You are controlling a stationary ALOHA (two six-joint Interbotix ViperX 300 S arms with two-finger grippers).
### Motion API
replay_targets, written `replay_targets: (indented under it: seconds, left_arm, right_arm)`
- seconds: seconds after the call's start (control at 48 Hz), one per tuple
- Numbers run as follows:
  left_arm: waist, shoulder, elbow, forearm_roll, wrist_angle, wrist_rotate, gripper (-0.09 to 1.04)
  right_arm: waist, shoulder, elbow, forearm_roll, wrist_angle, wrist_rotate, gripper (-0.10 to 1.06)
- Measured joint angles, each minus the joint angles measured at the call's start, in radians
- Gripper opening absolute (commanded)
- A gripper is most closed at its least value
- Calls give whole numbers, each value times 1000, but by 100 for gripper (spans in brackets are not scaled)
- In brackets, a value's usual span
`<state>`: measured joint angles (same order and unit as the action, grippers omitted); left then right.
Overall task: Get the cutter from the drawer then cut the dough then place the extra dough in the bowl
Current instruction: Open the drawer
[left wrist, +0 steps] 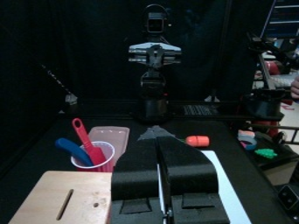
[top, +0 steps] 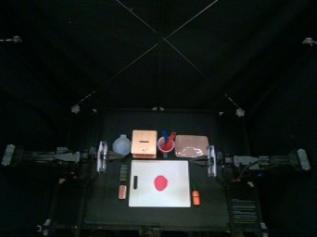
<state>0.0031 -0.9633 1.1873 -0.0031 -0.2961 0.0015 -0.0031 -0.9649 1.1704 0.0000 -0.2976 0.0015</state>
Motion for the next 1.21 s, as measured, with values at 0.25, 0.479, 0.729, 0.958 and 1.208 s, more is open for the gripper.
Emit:
replay_targets:
  seconds: [0.25,0.479,0.729,0.958,1.208]
  left_arm:
    - [-9,86,-26,-60,-55,-9,-2]
    - [-91,140,-17,-186,-199,-12,-1]
    - [-210,275,3,-451,-348,-35,-1]
    - [-242,405,3,-818,-360,-83,-1]
    - [-244,514,3,-1081,-362,-118,-1]
  right_arm:
    - [-32,156,-55,-2,-6,3,4]
    - [-120,454,-285,-5,-23,6,4]
    - [-201,781,-532,-37,58,2,4]
    - [-216,1026,-778,-109,281,-5,4]
    - [-233,1192,-965,-144,443,-5,4]
